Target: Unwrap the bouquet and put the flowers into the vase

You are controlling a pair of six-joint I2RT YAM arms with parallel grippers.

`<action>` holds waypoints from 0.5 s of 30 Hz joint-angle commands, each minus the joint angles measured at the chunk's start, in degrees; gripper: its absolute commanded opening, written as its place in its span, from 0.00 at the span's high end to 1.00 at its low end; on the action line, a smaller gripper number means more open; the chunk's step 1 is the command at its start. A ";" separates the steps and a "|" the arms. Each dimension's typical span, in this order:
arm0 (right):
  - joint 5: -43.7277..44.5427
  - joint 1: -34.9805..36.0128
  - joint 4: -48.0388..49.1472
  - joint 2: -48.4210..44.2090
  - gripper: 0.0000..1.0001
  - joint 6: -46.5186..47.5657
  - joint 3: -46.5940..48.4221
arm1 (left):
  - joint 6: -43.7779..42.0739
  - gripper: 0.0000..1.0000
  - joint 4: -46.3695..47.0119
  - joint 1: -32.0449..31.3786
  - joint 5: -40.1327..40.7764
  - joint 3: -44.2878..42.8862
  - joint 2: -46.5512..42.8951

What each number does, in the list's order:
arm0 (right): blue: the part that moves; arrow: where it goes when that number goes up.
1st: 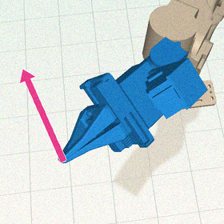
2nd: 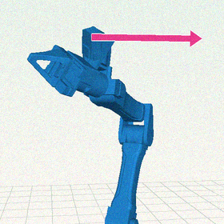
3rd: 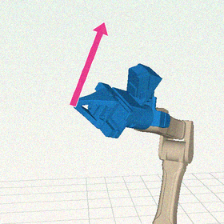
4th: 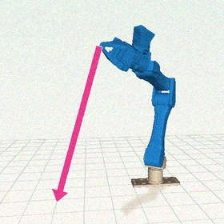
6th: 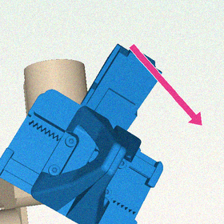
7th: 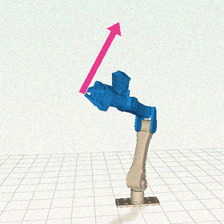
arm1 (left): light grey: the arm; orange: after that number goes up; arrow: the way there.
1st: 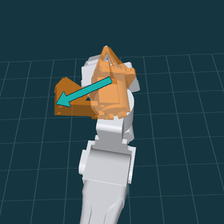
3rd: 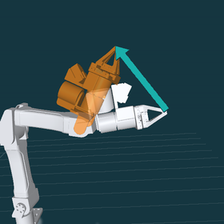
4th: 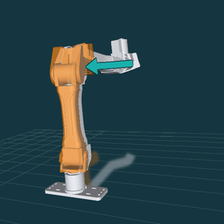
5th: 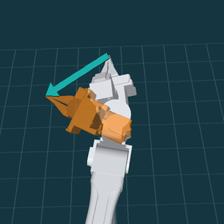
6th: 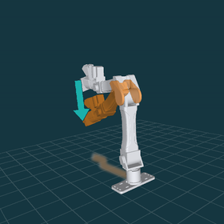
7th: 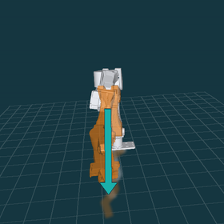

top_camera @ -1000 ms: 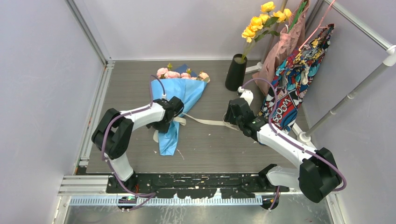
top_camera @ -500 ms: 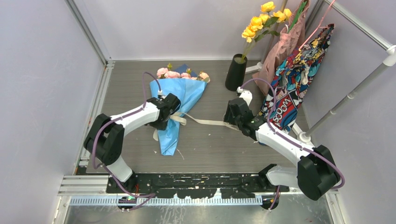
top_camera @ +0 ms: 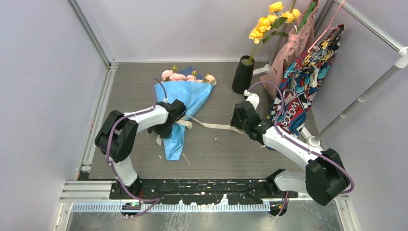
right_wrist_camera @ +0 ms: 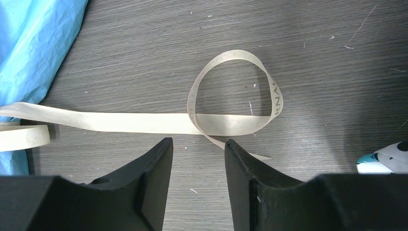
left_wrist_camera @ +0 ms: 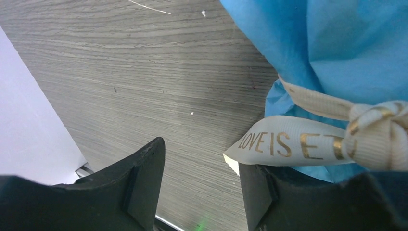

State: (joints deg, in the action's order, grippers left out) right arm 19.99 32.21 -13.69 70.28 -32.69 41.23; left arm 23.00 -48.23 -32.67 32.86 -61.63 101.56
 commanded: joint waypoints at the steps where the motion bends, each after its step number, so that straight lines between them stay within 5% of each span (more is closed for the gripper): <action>1: 0.54 0.26 2.54 0.24 0.51 -0.36 0.18 | -1.40 0.44 2.00 0.37 -2.76 -0.04 0.45; 8: 0.59 0.26 3.05 0.71 0.51 -0.54 -0.16 | -4.67 0.60 3.21 0.33 -9.32 -1.18 1.79; 15: 0.58 0.31 3.32 0.99 0.51 -0.49 -0.33 | -5.27 0.95 3.06 0.35 -9.49 -1.82 3.12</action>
State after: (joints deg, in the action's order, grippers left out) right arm 19.99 32.21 -13.21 71.29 -32.71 41.10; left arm 18.39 -46.59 -32.49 25.89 -62.41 102.98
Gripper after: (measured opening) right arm 0.494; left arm 0.163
